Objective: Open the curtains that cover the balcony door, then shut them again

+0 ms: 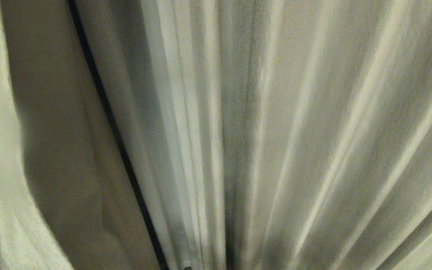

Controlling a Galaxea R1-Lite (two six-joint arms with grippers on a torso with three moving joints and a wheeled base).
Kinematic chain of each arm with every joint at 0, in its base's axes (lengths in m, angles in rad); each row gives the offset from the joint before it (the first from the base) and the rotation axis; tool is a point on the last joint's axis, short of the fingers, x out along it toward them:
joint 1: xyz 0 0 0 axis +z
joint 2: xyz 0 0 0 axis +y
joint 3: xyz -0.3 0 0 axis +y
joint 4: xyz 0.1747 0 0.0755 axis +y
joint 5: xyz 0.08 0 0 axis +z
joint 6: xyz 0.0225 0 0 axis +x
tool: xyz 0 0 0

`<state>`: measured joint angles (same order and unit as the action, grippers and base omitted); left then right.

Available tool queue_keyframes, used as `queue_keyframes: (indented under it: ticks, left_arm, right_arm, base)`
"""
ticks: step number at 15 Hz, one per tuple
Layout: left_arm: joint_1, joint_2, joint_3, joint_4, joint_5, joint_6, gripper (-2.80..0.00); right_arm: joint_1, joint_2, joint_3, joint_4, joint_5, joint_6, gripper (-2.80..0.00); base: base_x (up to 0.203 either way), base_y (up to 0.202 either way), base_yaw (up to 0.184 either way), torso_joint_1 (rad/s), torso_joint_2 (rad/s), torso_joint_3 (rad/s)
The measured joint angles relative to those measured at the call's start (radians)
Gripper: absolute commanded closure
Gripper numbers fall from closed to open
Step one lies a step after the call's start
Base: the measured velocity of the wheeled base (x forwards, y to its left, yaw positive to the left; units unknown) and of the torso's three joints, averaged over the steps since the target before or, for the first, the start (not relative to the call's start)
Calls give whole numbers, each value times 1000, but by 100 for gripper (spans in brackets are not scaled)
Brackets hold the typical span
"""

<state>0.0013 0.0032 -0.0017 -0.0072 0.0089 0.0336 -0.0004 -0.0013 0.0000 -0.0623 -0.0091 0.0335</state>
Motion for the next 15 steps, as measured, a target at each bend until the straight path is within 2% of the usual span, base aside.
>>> queue_keyframes:
  ticks: [15]
  left_arm:
    - [0, 0, 1, 0, 0, 0, 0]
  right_arm:
    - [0, 0, 0, 0, -1, 4, 0]
  base:
    - [0, 0, 0, 0, 0, 0]
